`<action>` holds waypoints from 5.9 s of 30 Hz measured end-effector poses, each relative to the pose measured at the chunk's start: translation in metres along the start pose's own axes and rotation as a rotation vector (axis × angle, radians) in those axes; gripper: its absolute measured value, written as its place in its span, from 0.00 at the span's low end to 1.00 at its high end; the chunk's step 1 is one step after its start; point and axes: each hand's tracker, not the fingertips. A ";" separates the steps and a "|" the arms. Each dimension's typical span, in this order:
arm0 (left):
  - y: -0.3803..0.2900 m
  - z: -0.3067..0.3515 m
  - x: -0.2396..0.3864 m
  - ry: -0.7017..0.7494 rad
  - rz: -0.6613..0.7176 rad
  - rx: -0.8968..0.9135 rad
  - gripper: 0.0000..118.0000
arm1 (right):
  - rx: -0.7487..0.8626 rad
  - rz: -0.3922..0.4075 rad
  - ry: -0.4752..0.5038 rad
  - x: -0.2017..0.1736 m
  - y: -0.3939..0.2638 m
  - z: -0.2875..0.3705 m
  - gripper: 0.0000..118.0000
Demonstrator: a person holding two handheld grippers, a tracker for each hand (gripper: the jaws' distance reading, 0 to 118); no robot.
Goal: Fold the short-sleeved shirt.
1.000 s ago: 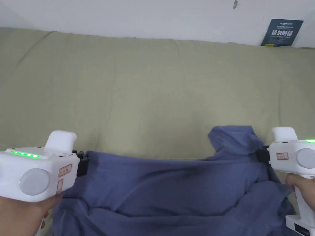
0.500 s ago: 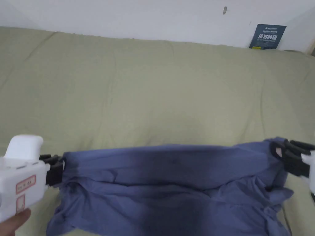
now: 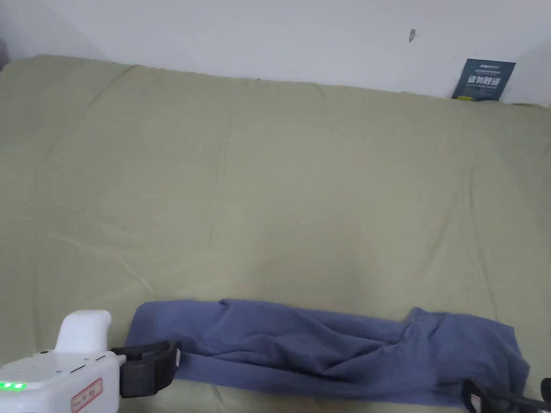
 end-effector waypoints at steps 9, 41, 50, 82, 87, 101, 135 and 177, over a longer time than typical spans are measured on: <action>-0.024 -0.002 -0.086 -0.033 0.192 -0.064 0.00 | -0.092 -0.100 0.134 -0.067 -0.017 0.030 0.00; 0.087 -0.078 -0.082 0.066 0.199 -0.215 0.07 | -0.109 -0.211 0.133 -0.073 -0.025 0.027 0.00; 0.072 -0.077 0.105 -0.150 0.105 -0.136 0.07 | -0.028 -0.133 0.199 -0.092 -0.027 0.036 0.00; 0.018 -0.144 0.160 -0.391 0.118 -0.208 0.21 | 0.113 -0.159 0.111 -0.055 -0.042 0.074 0.00; 0.036 -0.077 0.099 -0.236 -0.002 -0.117 0.21 | 0.116 -0.175 0.137 -0.056 -0.037 0.069 0.00; -0.008 -0.176 -0.042 -0.847 0.590 -0.362 1.00 | -0.003 -0.120 0.123 -0.083 -0.049 0.059 0.00; 0.063 -0.049 0.042 -0.250 0.058 0.008 0.11 | -0.040 -0.108 0.159 -0.098 -0.042 0.035 0.00; 0.015 -0.074 0.075 -0.552 0.092 -0.115 0.89 | -0.280 -0.378 0.459 -0.069 0.011 -0.179 0.00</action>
